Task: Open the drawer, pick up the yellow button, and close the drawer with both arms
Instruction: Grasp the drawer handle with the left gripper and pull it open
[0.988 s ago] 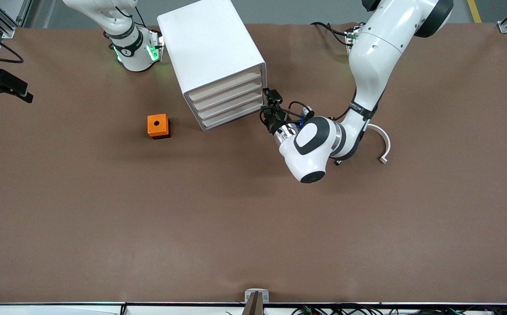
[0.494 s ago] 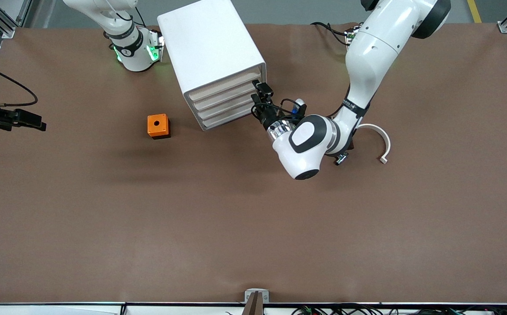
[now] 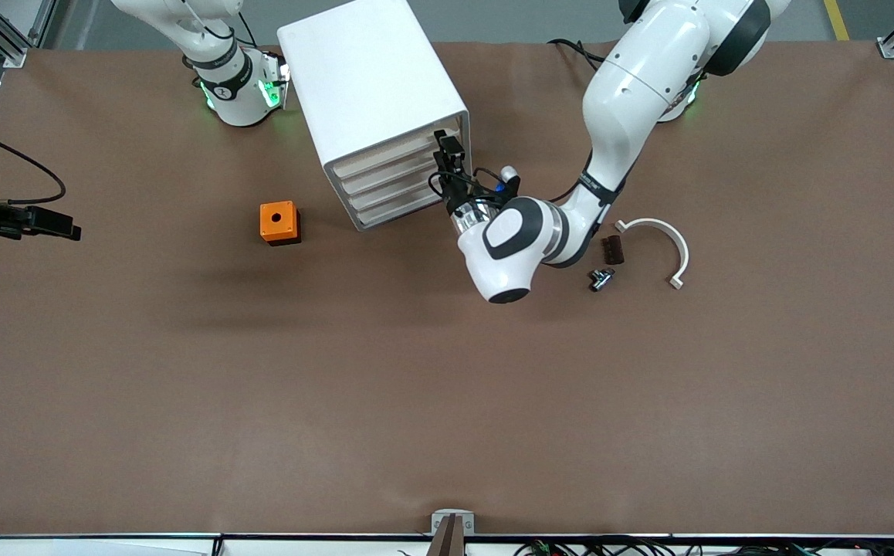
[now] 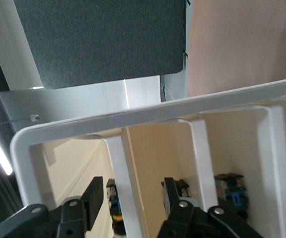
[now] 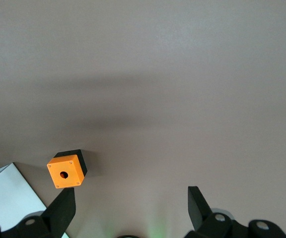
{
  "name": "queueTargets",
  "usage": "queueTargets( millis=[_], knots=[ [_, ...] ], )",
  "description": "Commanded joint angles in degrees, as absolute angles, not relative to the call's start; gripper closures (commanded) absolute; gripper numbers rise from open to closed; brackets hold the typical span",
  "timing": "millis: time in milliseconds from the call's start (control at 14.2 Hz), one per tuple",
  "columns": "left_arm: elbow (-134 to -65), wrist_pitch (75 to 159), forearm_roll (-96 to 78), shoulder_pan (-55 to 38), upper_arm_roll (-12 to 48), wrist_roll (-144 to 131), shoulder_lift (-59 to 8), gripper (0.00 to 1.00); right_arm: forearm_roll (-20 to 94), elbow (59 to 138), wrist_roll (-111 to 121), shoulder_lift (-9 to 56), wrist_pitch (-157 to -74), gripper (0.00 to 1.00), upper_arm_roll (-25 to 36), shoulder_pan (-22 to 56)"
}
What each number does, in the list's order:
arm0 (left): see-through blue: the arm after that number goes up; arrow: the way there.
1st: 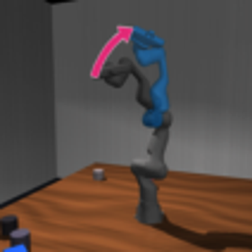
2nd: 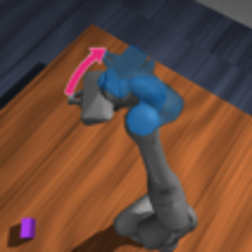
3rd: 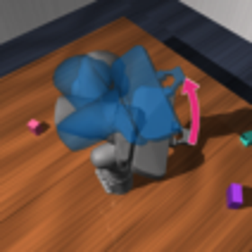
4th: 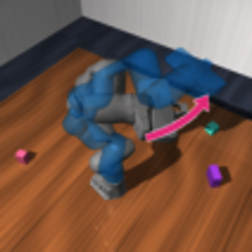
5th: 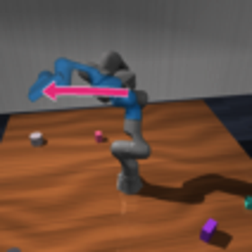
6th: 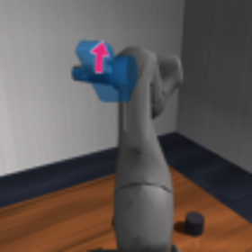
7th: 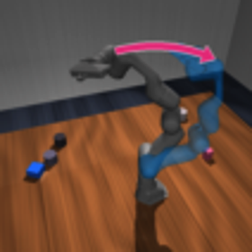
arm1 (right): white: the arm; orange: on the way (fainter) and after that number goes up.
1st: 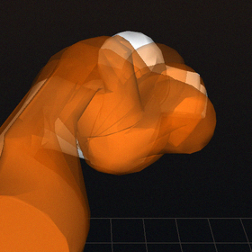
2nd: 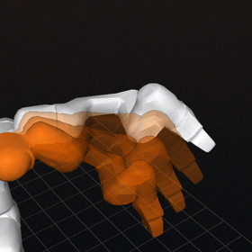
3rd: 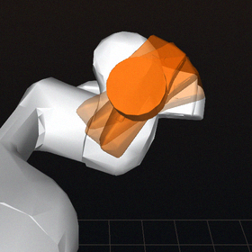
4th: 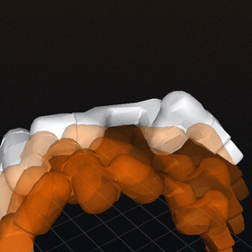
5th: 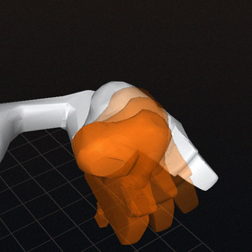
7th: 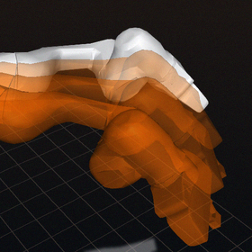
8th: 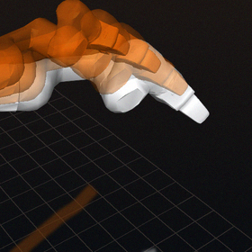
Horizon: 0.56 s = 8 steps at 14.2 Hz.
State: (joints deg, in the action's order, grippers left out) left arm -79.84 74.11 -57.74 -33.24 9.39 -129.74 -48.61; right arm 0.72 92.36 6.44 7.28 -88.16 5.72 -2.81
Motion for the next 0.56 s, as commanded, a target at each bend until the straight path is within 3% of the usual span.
queueTargets(
  millis=[0,494],
  knots=[
    [-80.8,73.3,-59.0,-34.6,9.2,-130.6,-48.4,0.47,0.4,90.4,6.7,8.1,-87.3,0.0,5.2,-3.5],
    [-81.5,73.1,-58.2,-35.7,9.1,-130.1,-48.0,0.85,0.3,90.4,1.0,8.4,-87.5,0.01,5.2,-3.1]
  ],
)
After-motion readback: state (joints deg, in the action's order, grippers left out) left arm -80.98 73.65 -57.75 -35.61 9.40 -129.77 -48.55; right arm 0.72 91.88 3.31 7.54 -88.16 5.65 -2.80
